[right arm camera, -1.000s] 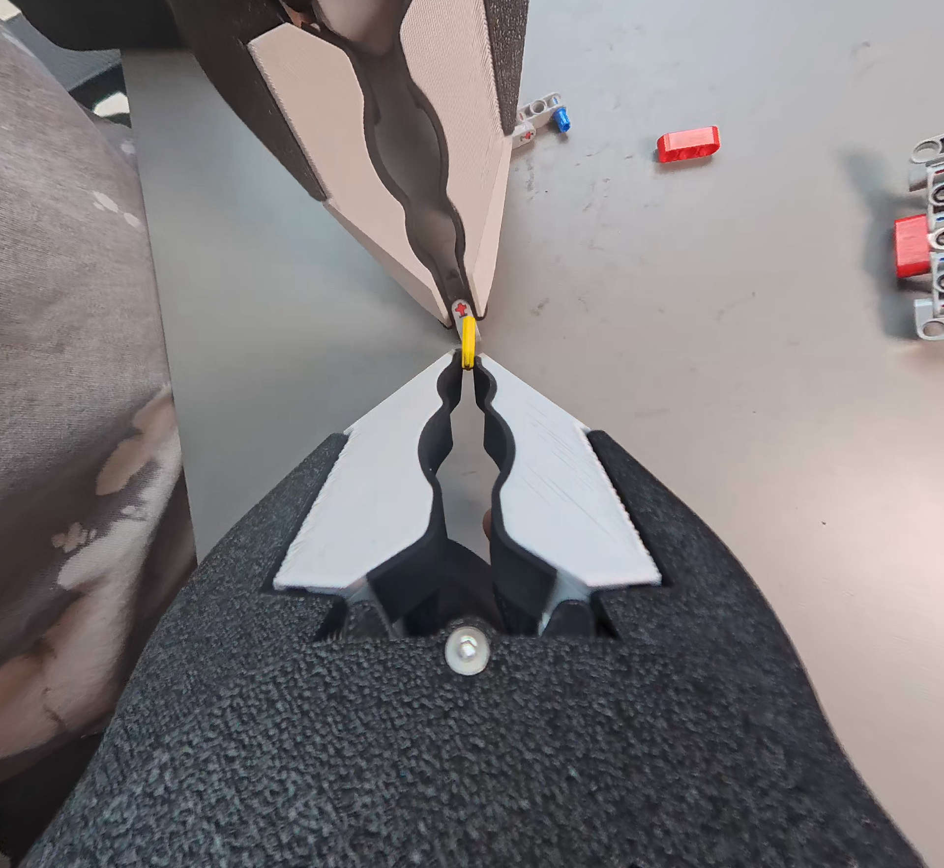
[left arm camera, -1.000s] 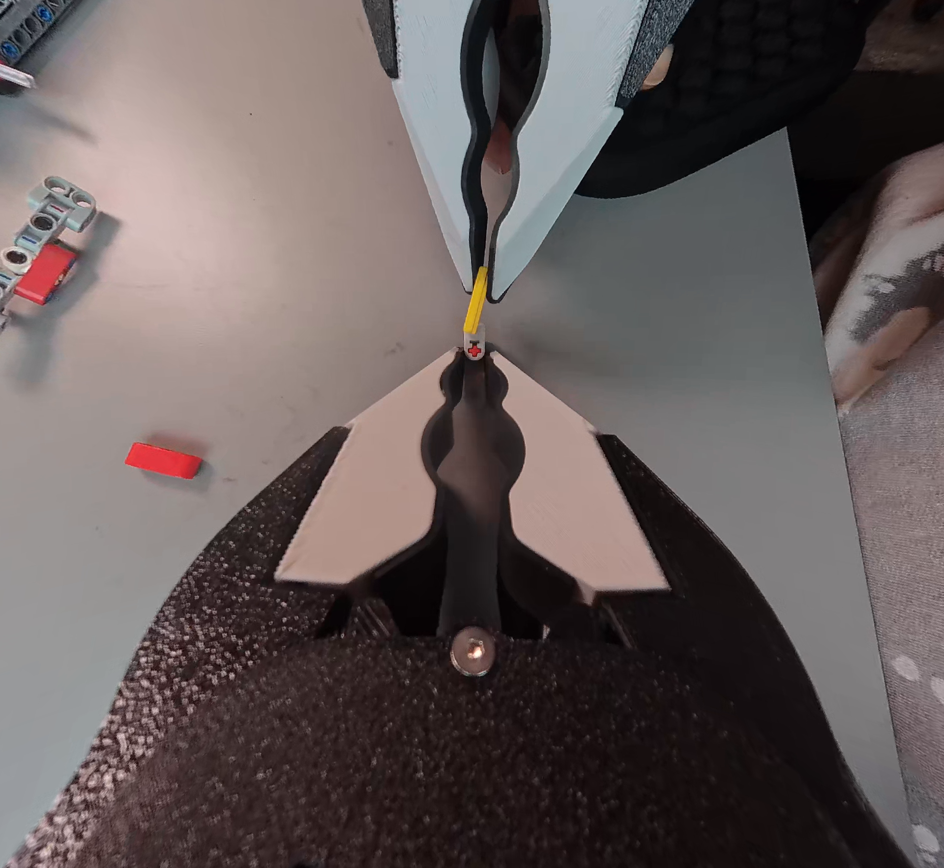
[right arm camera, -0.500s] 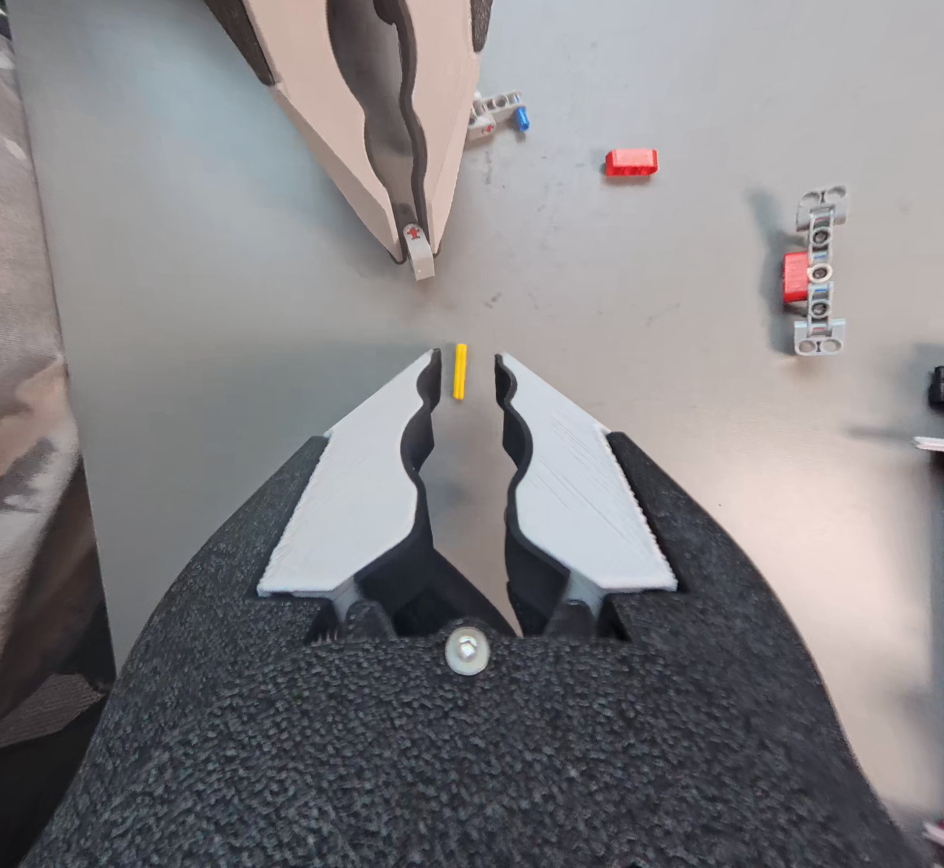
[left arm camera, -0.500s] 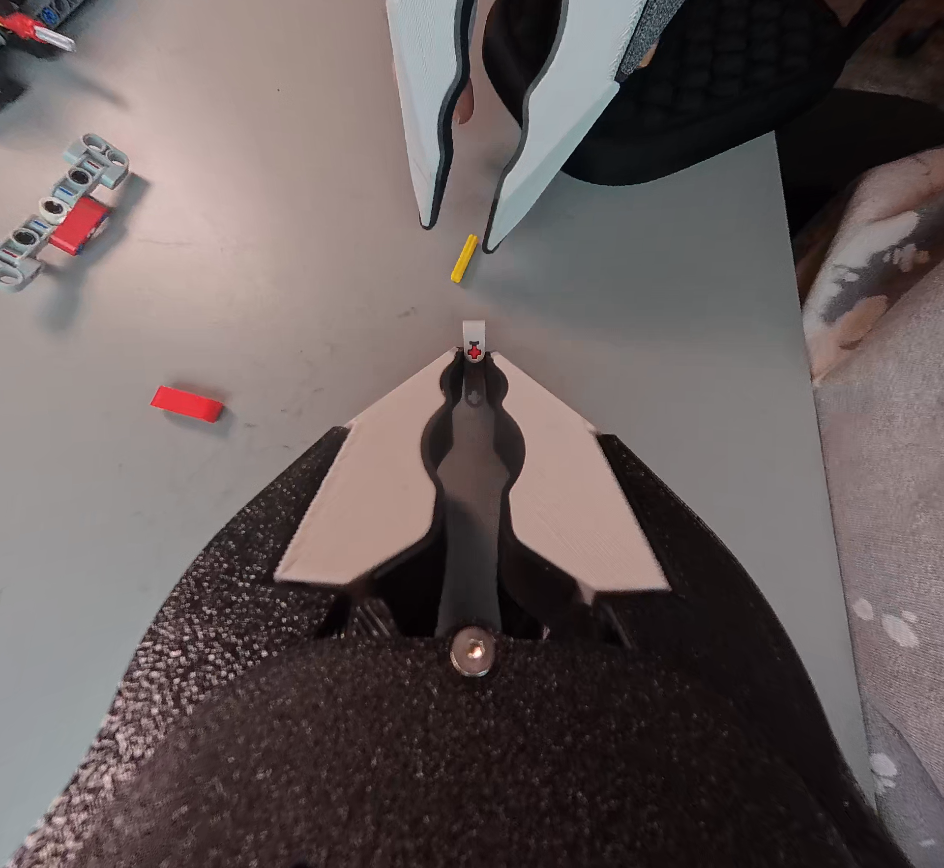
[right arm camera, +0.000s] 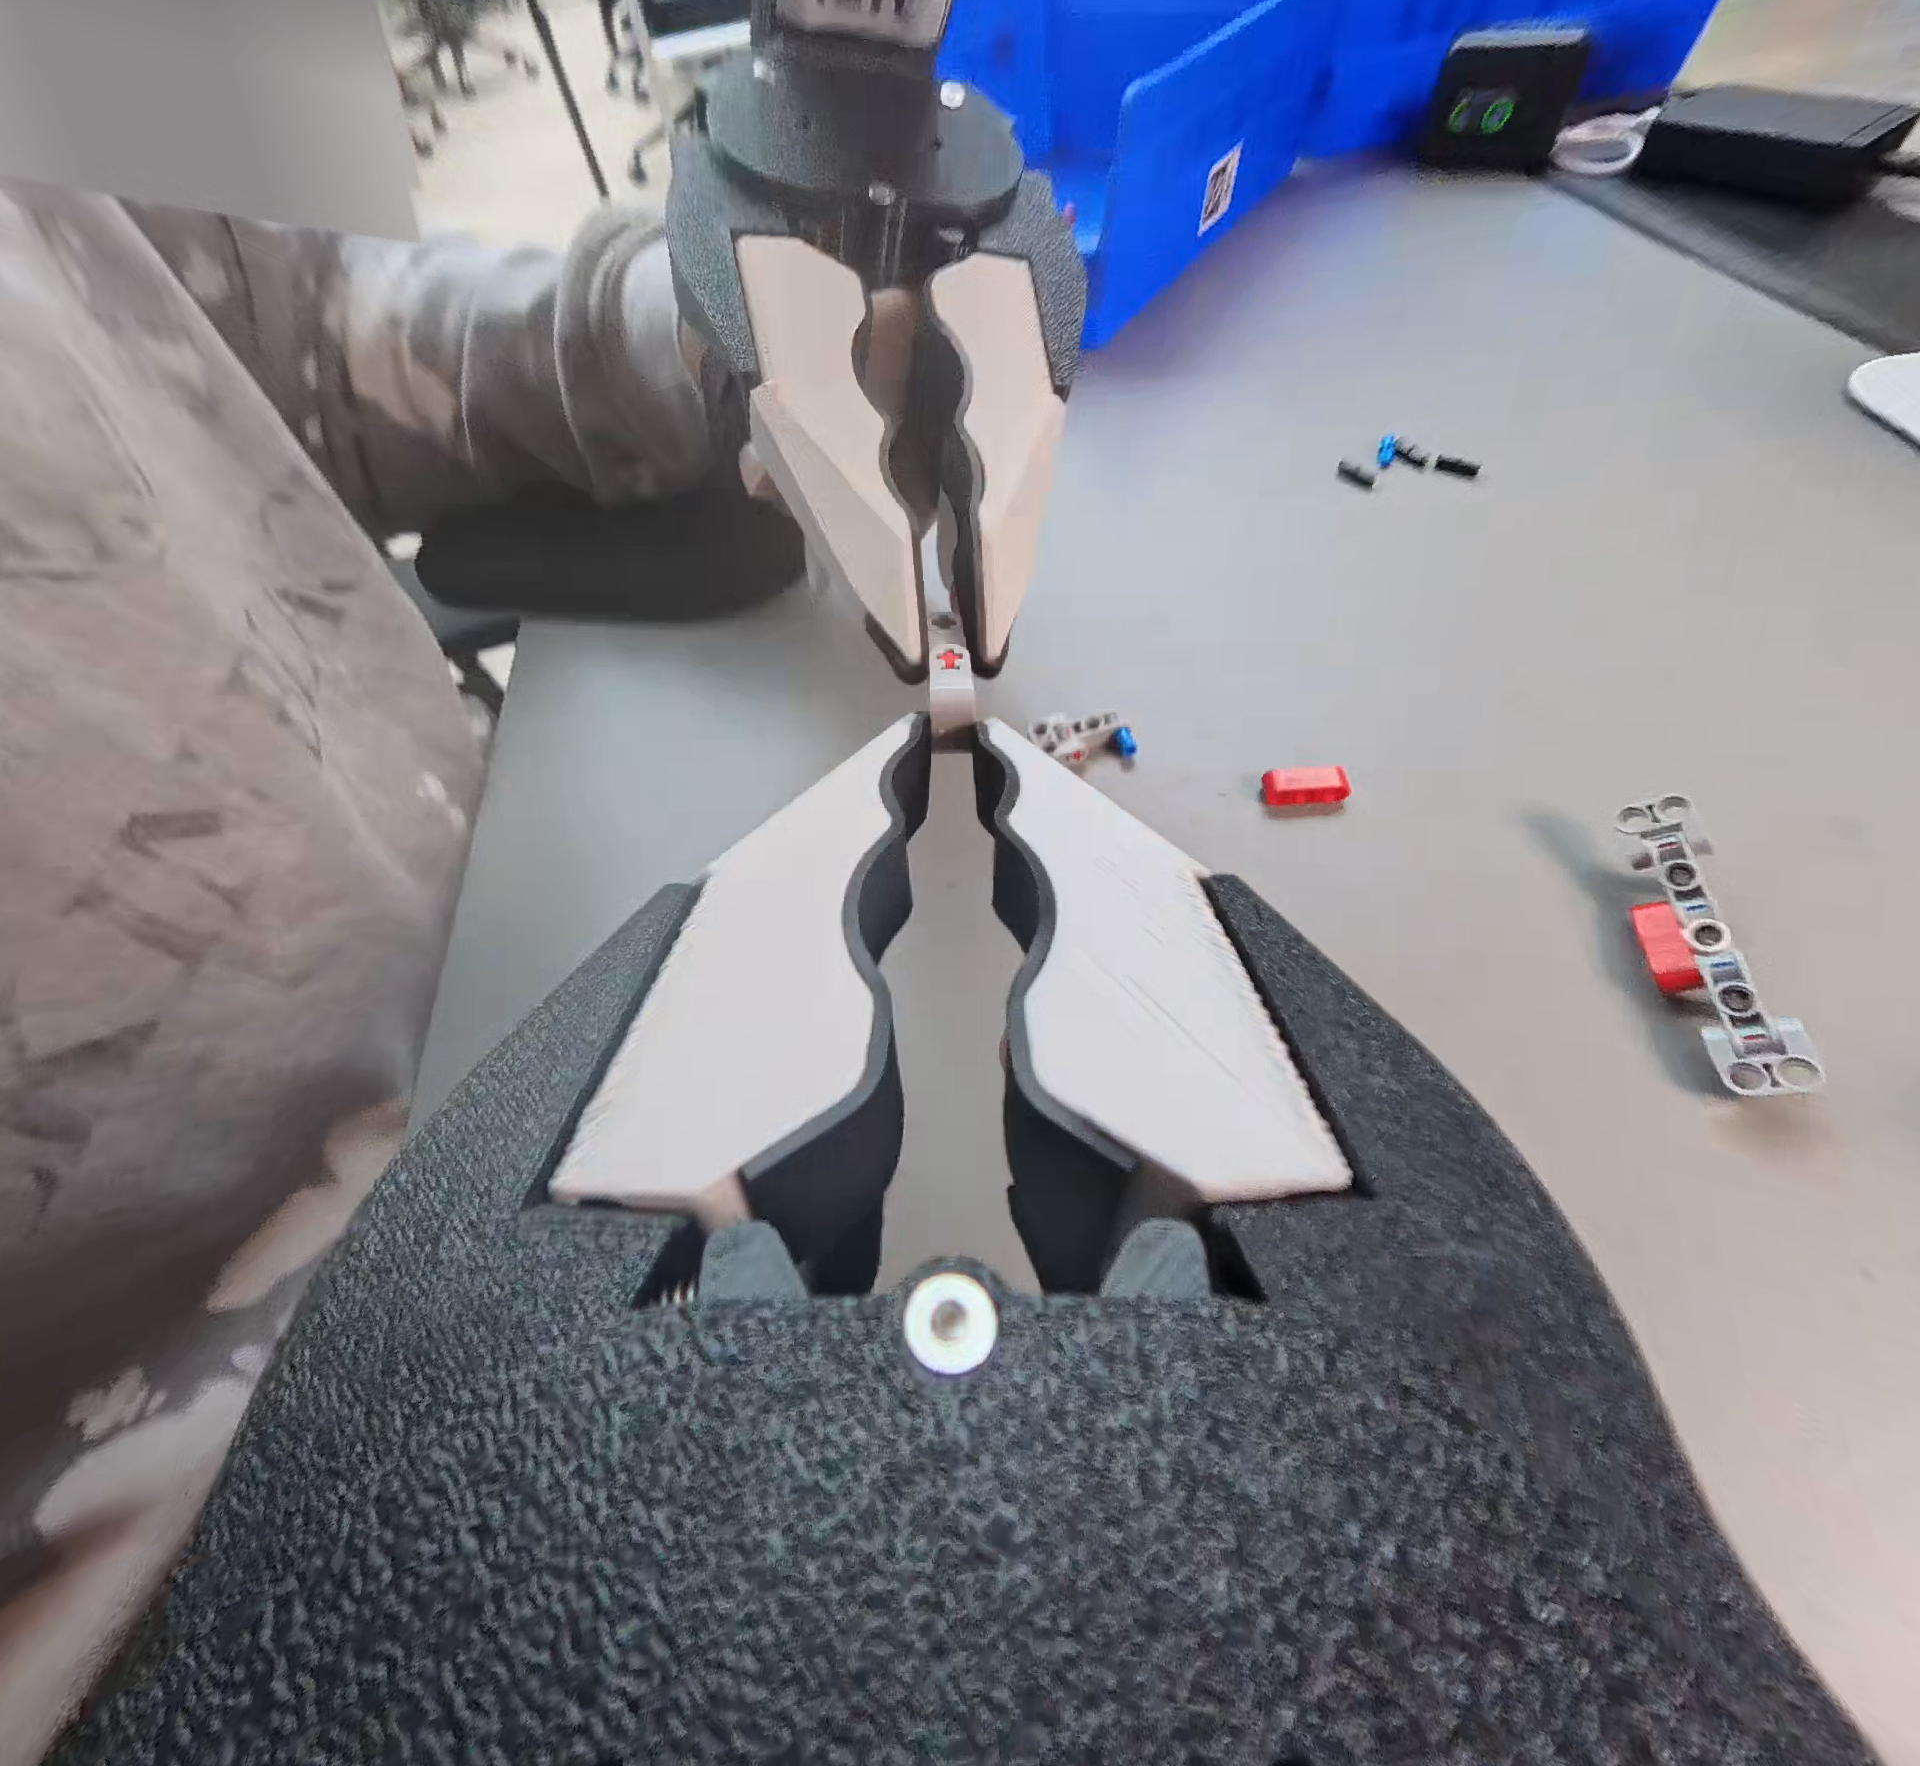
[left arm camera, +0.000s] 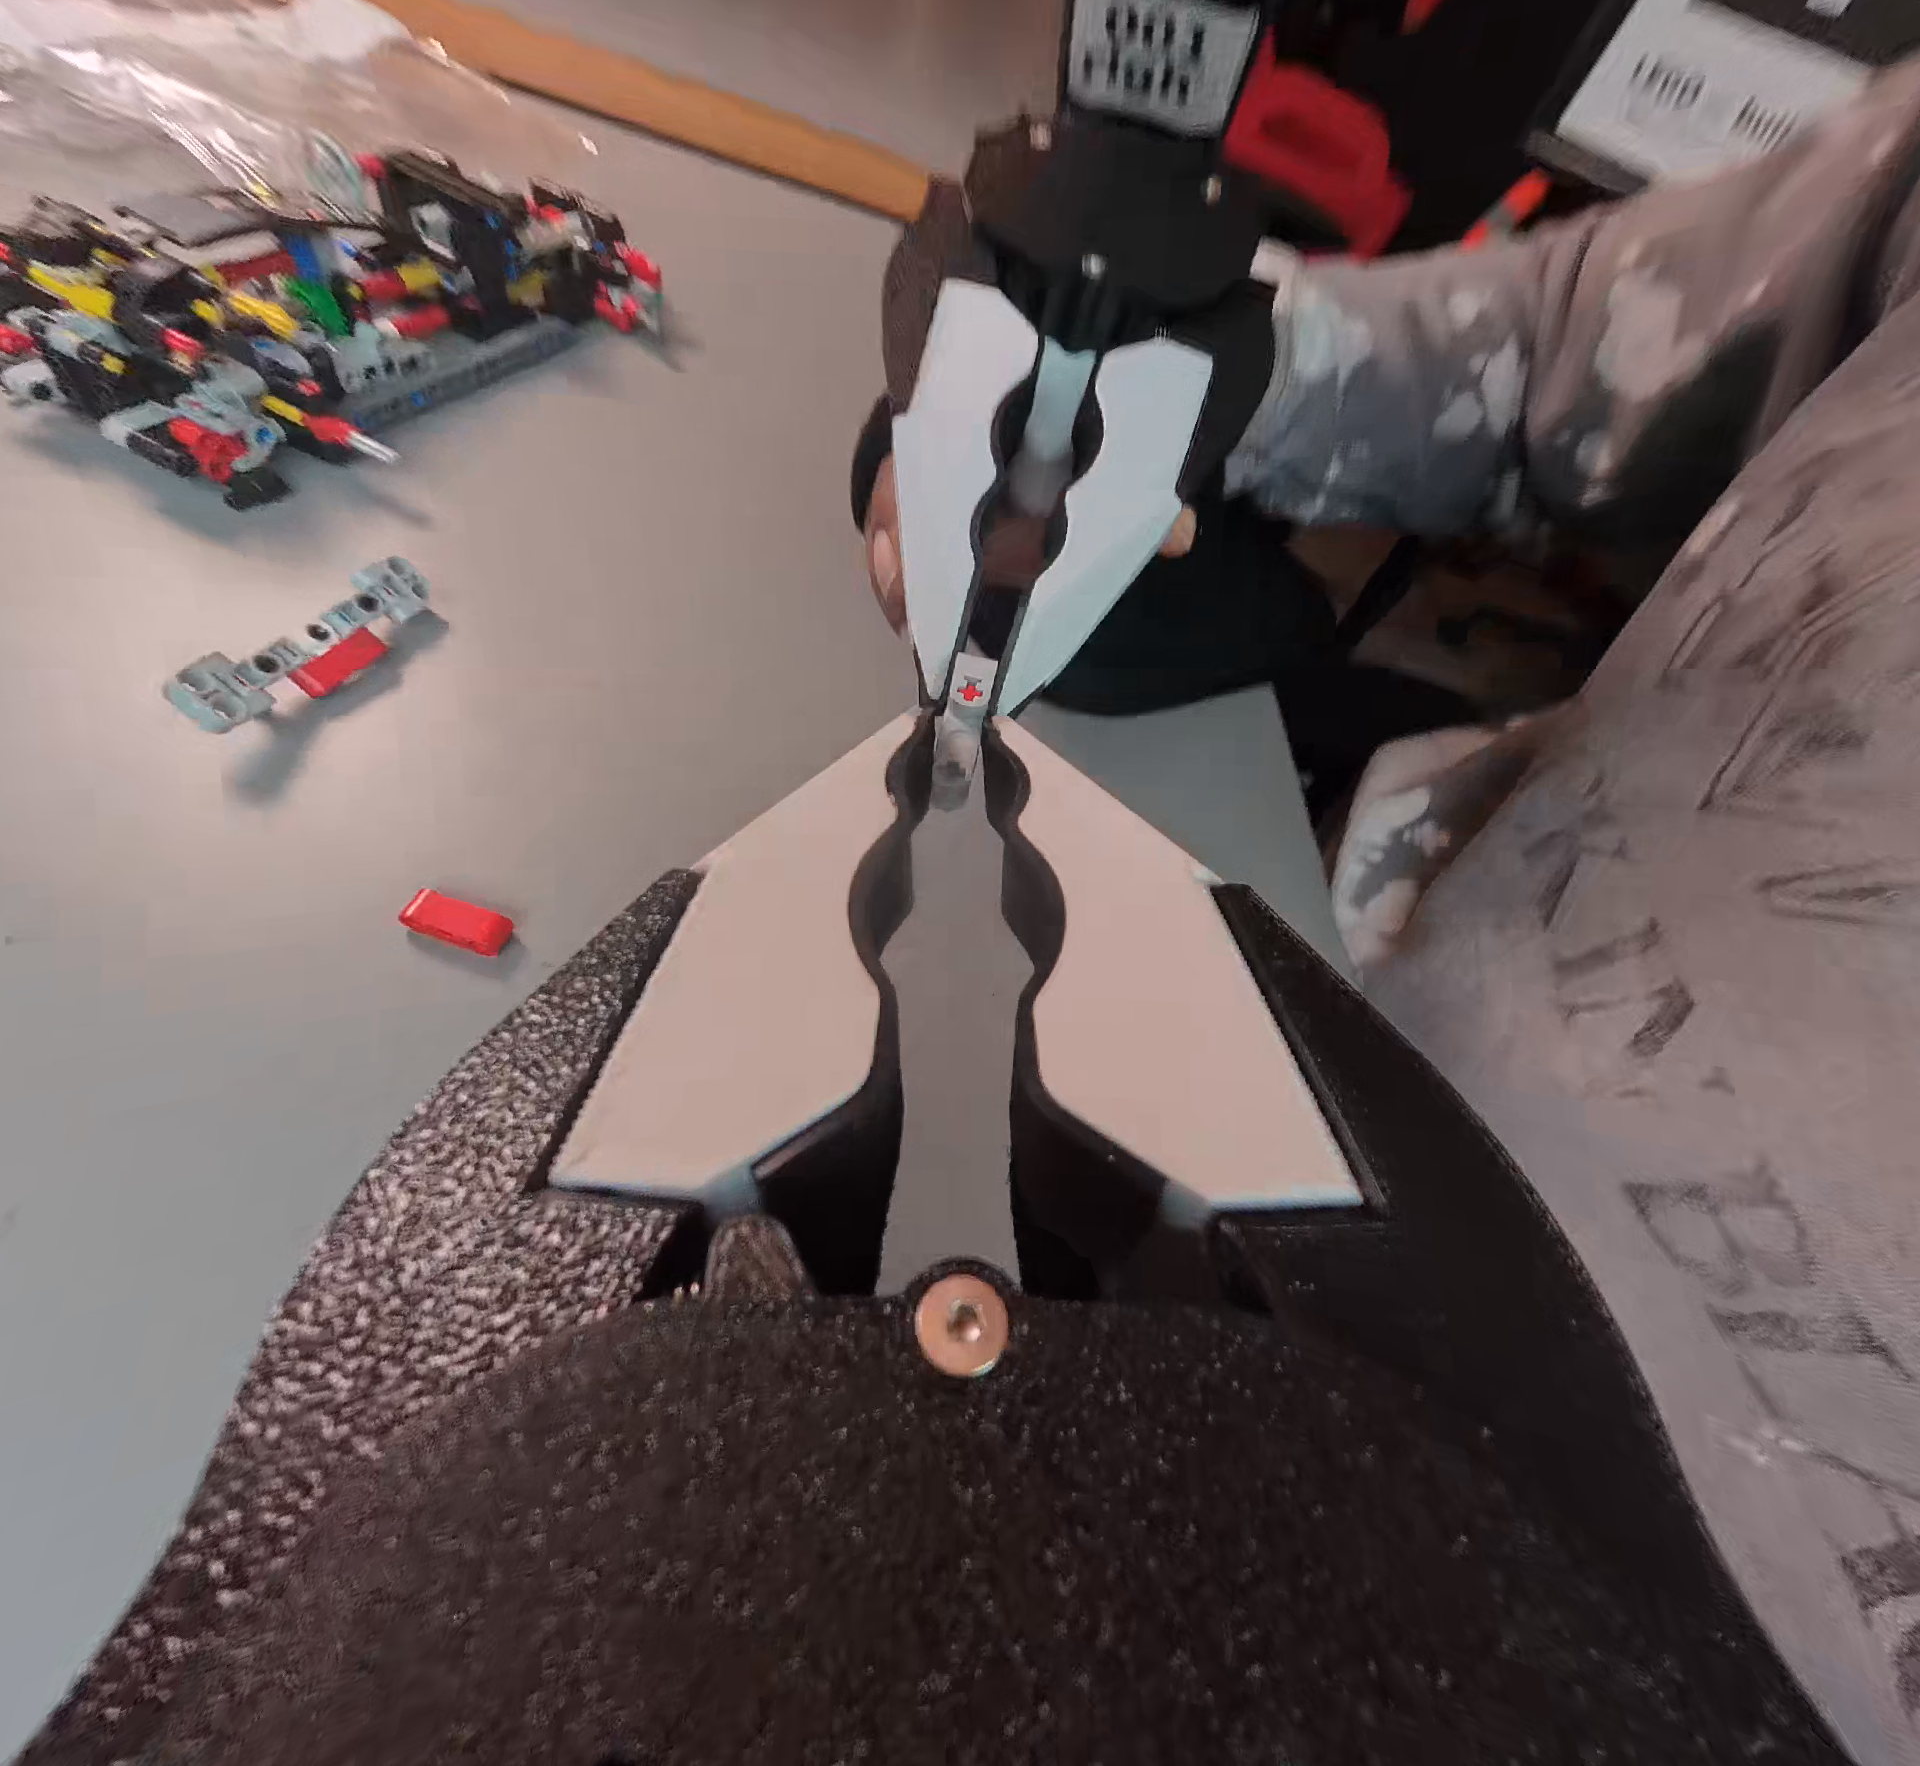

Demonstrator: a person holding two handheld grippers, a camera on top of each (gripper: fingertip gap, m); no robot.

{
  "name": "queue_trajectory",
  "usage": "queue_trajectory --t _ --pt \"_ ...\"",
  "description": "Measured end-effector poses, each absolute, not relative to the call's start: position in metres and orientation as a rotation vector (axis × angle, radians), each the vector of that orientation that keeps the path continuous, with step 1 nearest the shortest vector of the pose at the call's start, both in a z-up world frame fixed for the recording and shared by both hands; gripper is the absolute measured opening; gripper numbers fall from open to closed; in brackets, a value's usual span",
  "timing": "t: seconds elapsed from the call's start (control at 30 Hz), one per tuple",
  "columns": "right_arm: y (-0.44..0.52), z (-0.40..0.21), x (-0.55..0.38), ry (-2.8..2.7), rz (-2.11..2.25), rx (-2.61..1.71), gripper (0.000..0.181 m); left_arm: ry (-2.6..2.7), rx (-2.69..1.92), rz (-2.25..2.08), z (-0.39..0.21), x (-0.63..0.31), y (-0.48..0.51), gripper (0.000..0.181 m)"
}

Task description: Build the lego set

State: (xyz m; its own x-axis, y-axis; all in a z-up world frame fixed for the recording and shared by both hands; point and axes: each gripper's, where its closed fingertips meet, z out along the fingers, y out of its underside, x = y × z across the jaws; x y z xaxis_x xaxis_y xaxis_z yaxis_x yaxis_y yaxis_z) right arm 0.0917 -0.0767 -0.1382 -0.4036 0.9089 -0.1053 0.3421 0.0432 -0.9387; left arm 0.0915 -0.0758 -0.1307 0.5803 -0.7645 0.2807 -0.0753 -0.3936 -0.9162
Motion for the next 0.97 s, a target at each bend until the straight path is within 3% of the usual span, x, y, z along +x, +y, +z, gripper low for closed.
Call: queue_trajectory --t 0.03,0.17,0.3,0.53,0.7,0.97 --pt "-0.072 -0.129 0.090 -1.704 1.398 -1.249 0.006 0.615 -1.782 -0.944 -0.118 0.087 -0.074 0.008" --pt "-0.073 -0.083 0.086 -1.409 1.666 -1.187 0.005 0.489 -1.591 -1.108 -0.082 0.080 -0.074 0.019" --pt "-0.080 -0.079 0.077 -1.410 1.666 -1.129 0.005 0.492 -1.539 -1.100 -0.068 0.081 -0.075 0.006" --pt "-0.079 -0.074 0.074 -1.361 1.742 -1.099 0.005 0.489 -1.549 -1.103 -0.072 0.075 -0.079 0.013" --pt "-0.082 -0.082 0.071 -1.435 1.652 -1.092 0.005 0.541 -1.576 -1.047 -0.072 0.078 -0.077 0.006" --pt "-0.054 -0.168 0.094 -2.016 0.964 -1.207 0.014 1.074 -2.127 -0.392 -0.199 0.078 -0.075 0.006"
